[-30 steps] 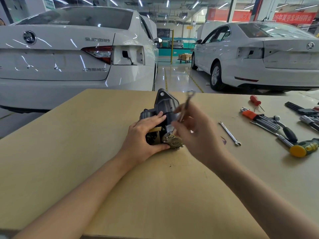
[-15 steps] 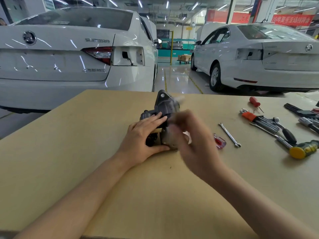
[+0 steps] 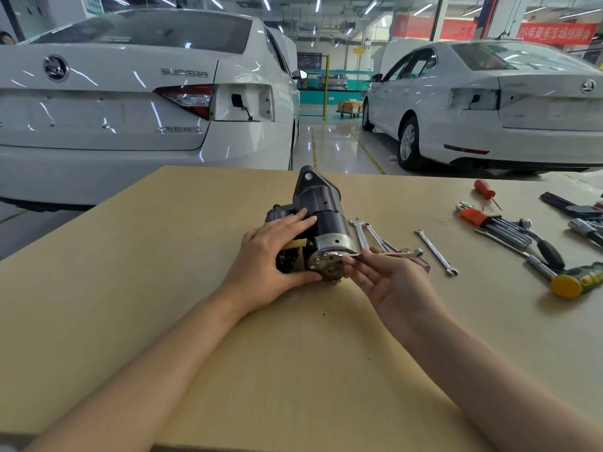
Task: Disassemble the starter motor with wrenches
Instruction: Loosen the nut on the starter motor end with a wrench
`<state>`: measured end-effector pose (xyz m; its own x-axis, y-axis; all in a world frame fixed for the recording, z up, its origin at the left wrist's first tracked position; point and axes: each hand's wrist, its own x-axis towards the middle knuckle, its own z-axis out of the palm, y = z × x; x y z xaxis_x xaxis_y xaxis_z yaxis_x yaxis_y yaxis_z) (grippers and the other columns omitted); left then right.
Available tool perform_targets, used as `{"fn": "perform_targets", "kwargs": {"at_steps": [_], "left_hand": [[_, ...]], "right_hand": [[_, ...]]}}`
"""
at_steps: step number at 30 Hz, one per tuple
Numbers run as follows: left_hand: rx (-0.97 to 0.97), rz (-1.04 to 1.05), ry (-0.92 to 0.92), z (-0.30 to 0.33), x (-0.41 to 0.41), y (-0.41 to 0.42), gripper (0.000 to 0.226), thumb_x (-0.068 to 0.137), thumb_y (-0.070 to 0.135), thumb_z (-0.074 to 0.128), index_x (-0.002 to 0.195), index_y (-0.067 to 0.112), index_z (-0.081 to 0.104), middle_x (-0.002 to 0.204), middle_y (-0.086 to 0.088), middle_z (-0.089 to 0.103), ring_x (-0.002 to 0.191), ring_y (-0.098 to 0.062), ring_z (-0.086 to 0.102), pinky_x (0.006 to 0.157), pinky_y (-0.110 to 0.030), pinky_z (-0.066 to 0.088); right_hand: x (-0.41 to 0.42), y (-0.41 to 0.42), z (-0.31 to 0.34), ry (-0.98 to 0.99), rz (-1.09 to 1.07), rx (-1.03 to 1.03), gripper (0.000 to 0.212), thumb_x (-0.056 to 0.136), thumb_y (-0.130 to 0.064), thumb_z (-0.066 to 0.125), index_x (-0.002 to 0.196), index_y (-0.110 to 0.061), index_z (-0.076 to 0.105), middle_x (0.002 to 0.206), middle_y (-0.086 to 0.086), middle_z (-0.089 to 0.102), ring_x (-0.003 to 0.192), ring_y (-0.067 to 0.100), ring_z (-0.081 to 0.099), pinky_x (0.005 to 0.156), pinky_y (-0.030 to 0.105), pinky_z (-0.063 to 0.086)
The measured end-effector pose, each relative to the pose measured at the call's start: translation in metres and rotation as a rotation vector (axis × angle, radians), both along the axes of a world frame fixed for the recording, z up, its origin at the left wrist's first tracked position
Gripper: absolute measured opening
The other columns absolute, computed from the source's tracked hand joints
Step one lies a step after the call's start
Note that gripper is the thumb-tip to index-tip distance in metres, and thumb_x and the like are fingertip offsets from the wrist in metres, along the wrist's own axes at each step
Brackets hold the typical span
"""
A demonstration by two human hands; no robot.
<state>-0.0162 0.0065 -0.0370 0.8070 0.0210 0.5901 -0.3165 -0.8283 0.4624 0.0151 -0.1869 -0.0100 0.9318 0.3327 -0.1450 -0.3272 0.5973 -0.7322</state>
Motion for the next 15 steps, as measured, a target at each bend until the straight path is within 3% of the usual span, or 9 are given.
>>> {"fn": "perform_targets", "kwargs": {"at_steps": [9,11,15], "left_hand": [[-0.065,-0.026,-0.009,0.002,0.001,-0.001,0.085,0.063,0.035,0.088,0.138,0.028,0.05,0.148,0.006,0.046,0.138,-0.014,0.042,0.113,-0.051,0.031],[-0.073,-0.026,-0.01,0.001,0.0,-0.001,0.084,0.063,0.035,0.089,0.138,0.03,0.049,0.148,0.006,0.046,0.138,-0.014,0.042,0.113,-0.051,0.031],[-0.092,-0.038,-0.016,0.001,0.001,0.0,0.084,0.063,0.037,0.089,0.137,0.031,0.051,0.146,0.007,0.048,0.135,-0.013,0.045,0.112,-0.054,0.032]], "right_hand": [[0.003,0.0,-0.004,-0.106,-0.007,-0.013,0.011,0.087,0.009,0.059,0.092,0.001,0.054,0.07,0.013,0.067,0.071,0.026,0.073,0.061,0.025,0.057],[0.002,0.0,0.0,-0.311,-0.05,-0.143,0.01,0.087,0.008,0.061,0.089,0.0,0.055,0.074,0.012,0.066,0.068,0.023,0.072,0.062,0.024,0.057],[0.0,0.008,0.019,-1.054,-0.161,-0.646,0.02,0.084,0.008,0.064,0.084,-0.011,0.057,0.07,-0.009,0.06,0.063,0.016,0.063,0.061,0.025,0.05]]}}
